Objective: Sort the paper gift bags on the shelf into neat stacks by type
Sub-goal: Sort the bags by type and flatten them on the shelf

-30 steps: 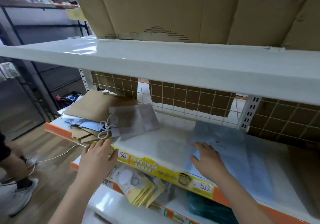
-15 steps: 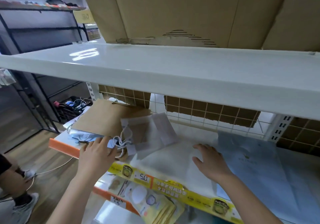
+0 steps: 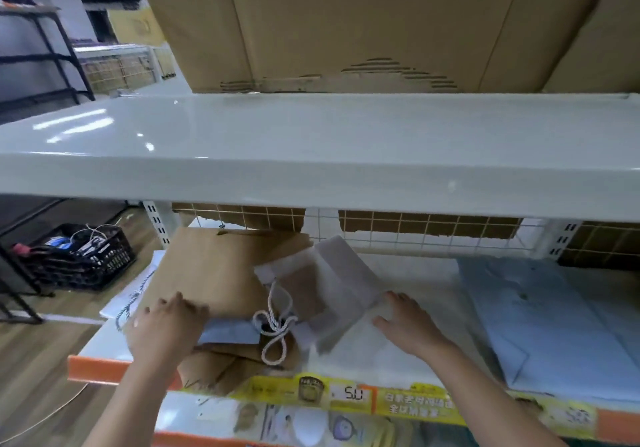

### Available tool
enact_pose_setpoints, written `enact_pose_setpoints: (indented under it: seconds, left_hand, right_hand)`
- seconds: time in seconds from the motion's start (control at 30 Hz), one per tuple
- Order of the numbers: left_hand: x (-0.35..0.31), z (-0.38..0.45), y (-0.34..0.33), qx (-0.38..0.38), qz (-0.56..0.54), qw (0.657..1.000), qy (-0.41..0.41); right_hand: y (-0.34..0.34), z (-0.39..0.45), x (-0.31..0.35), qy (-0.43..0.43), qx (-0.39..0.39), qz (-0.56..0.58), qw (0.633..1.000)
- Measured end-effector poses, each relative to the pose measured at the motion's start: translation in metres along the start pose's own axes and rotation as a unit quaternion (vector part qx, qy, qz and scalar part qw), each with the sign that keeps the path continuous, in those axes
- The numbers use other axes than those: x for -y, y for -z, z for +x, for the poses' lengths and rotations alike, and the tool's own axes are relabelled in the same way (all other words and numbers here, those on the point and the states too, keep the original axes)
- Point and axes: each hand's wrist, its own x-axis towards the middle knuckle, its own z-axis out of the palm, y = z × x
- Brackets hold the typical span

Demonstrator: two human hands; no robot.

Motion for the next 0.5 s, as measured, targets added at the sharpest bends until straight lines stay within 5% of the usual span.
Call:
enact_pose_setpoints:
  seconds: [0.17, 0.37, 0.5]
  left_hand:
    - [0.008, 0.032, -0.005, 0.076, 0.005, 0.996, 0.052]
    - [0.006, 0.034, -0.009, -0.001, 0.049, 0.997, 0.051]
    - [0.01, 0.038, -0.01, -0.029, 0.1, 0.994, 0.031]
  right_hand:
    - [-0.014, 0.012, 0.028, -0.021, -0.036, -0.028, 0.999]
    - [-0.032, 0.03, 0.054, -0.079, -0.073, 0.012, 0.994]
    - [-0.034, 0.043, 0.056, -0.125, -0.019, 0.006, 0.992]
